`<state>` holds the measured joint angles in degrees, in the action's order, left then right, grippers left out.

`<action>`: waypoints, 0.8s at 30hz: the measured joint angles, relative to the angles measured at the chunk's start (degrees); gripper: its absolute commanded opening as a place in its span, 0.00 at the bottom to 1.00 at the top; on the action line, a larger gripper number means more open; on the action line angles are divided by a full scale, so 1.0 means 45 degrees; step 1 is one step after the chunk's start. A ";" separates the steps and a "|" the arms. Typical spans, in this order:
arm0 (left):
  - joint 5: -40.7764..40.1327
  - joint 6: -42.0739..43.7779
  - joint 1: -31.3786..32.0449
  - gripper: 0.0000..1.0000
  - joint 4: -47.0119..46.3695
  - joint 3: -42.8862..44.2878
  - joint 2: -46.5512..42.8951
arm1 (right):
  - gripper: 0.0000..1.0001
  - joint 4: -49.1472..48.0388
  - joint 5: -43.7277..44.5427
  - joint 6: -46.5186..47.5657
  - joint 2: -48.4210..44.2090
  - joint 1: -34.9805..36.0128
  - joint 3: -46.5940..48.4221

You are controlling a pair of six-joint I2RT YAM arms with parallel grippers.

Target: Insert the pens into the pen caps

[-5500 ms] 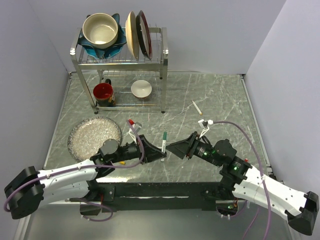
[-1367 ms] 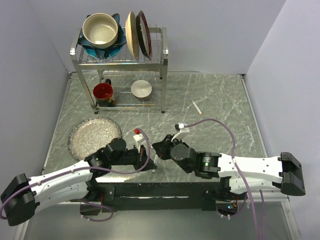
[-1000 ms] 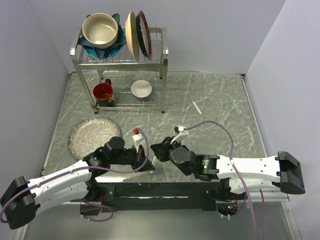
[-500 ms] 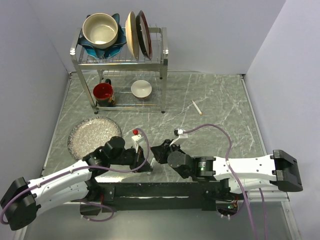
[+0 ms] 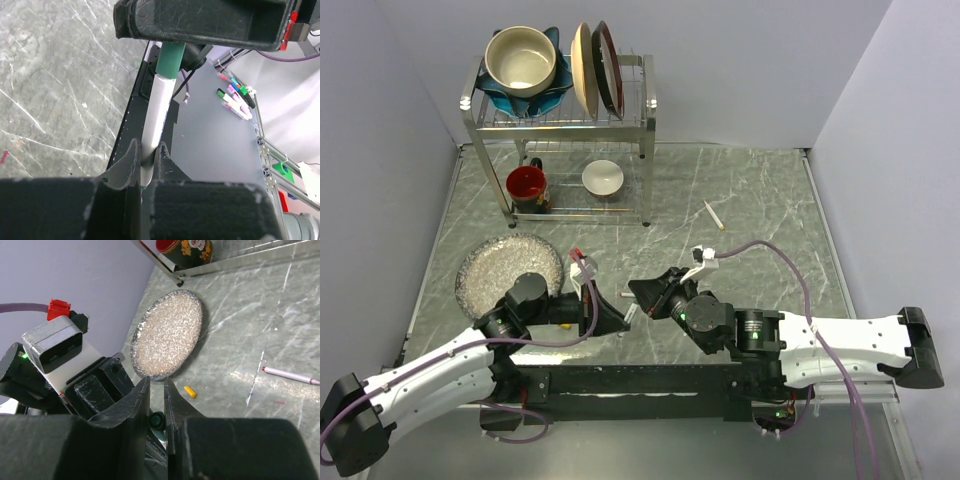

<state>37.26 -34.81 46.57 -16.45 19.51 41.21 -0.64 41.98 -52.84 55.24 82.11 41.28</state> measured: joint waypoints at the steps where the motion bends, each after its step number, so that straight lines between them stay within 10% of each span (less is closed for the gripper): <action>1: 0.0000 -0.0024 -0.0005 0.01 0.0000 0.0000 0.0005 | 0.08 -0.0102 -0.0029 0.0053 0.0063 0.0000 0.0000; 20: -0.2030 0.0942 -0.0005 0.01 0.4012 0.0049 0.0651 | 0.01 0.1734 0.0078 -0.0753 0.3497 0.0000 0.1093; 24: -0.2142 0.1073 -0.0005 0.01 0.4046 0.0049 0.0758 | 0.25 0.2069 0.0058 -0.0928 0.3536 0.0000 0.1161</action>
<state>27.62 -29.98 46.54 1.76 19.73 44.62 8.67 42.24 -57.01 71.16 82.11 46.50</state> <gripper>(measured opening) 0.072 0.211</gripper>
